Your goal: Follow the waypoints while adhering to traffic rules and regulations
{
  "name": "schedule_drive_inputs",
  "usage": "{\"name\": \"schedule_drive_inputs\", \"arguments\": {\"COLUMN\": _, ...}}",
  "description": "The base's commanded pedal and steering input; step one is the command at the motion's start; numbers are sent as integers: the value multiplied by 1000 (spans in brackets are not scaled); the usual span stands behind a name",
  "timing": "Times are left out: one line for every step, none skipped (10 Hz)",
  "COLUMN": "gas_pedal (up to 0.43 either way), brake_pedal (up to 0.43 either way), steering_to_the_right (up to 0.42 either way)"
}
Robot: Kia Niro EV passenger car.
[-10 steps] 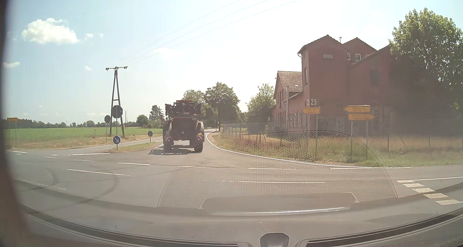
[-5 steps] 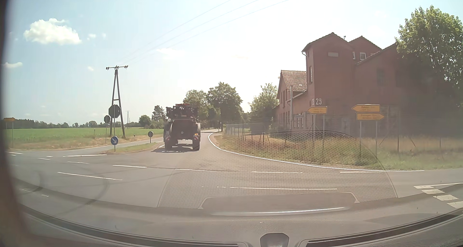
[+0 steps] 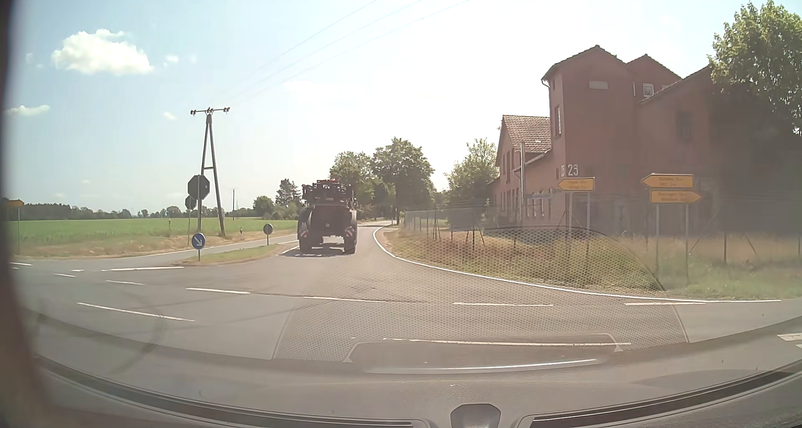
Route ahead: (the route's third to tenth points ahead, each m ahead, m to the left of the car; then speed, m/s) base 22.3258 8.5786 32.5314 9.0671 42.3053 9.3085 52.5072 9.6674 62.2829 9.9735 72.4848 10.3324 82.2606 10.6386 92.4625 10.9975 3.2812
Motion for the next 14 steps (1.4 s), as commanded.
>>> {"name": "schedule_drive_inputs", "arguments": {"gas_pedal": 370, "brake_pedal": 6, "steering_to_the_right": -101}}
{"name": "schedule_drive_inputs", "arguments": {"gas_pedal": 370, "brake_pedal": 6, "steering_to_the_right": -101}}
{"name": "schedule_drive_inputs", "arguments": {"gas_pedal": 370, "brake_pedal": 6, "steering_to_the_right": -101}}
{"name": "schedule_drive_inputs", "arguments": {"gas_pedal": 370, "brake_pedal": 6, "steering_to_the_right": -101}}
{"name": "schedule_drive_inputs", "arguments": {"gas_pedal": 370, "brake_pedal": 6, "steering_to_the_right": -100}}
{"name": "schedule_drive_inputs", "arguments": {"gas_pedal": 370, "brake_pedal": 6, "steering_to_the_right": -99}}
{"name": "schedule_drive_inputs", "arguments": {"gas_pedal": 370, "brake_pedal": 6, "steering_to_the_right": -98}}
{"name": "schedule_drive_inputs", "arguments": {"gas_pedal": 370, "brake_pedal": 6, "steering_to_the_right": -96}}
{"name": "schedule_drive_inputs", "arguments": {"gas_pedal": 370, "brake_pedal": 6, "steering_to_the_right": -93}}
{"name": "schedule_drive_inputs", "arguments": {"gas_pedal": 370, "brake_pedal": 6, "steering_to_the_right": -87}}
{"name": "schedule_drive_inputs", "arguments": {"gas_pedal": 370, "brake_pedal": 6, "steering_to_the_right": -82}}
{"name": "schedule_drive_inputs", "arguments": {"gas_pedal": 370, "brake_pedal": 6, "steering_to_the_right": -78}}
{"name": "schedule_drive_inputs", "arguments": {"gas_pedal": 358, "brake_pedal": 6, "steering_to_the_right": -75}}
{"name": "schedule_drive_inputs", "arguments": {"gas_pedal": 358, "brake_pedal": 6, "steering_to_the_right": -67}}
